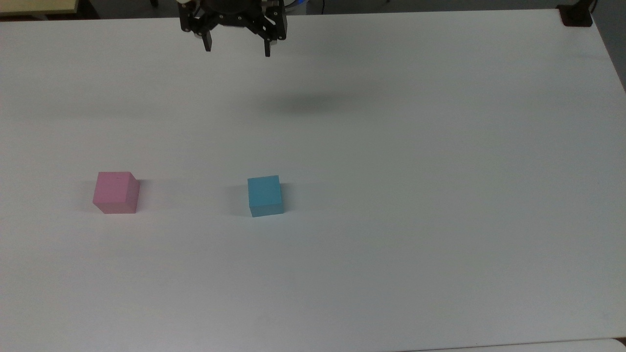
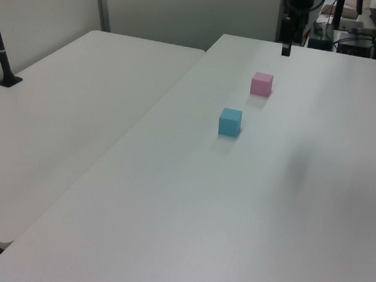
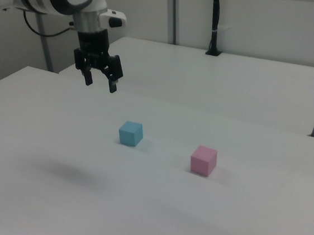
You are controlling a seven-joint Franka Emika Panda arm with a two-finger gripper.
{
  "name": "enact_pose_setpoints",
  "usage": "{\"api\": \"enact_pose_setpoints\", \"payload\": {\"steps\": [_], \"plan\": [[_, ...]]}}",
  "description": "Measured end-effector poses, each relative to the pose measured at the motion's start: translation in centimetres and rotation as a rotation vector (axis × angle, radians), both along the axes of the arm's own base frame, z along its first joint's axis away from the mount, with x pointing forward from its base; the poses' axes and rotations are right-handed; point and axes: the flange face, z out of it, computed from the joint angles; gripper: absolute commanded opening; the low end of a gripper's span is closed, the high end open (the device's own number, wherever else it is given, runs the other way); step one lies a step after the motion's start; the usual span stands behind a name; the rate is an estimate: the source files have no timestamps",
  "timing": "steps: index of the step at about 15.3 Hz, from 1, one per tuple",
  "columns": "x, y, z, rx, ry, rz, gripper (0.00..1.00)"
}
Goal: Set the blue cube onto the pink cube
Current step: 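Lower the open gripper down over the light-blue cube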
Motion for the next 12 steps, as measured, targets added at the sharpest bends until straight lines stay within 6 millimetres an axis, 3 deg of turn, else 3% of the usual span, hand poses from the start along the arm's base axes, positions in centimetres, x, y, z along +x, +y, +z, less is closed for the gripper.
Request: {"api": "enact_pose_setpoints", "payload": {"steps": [3,6,12], "plan": [[2.3,0.6,-3.3,0.005,-0.013,0.033,1.00],[5.0,1.6,-8.3,0.005,-0.018,0.053,1.00],[8.2,2.6,-15.6,0.005,-0.041,0.072,1.00]]}}
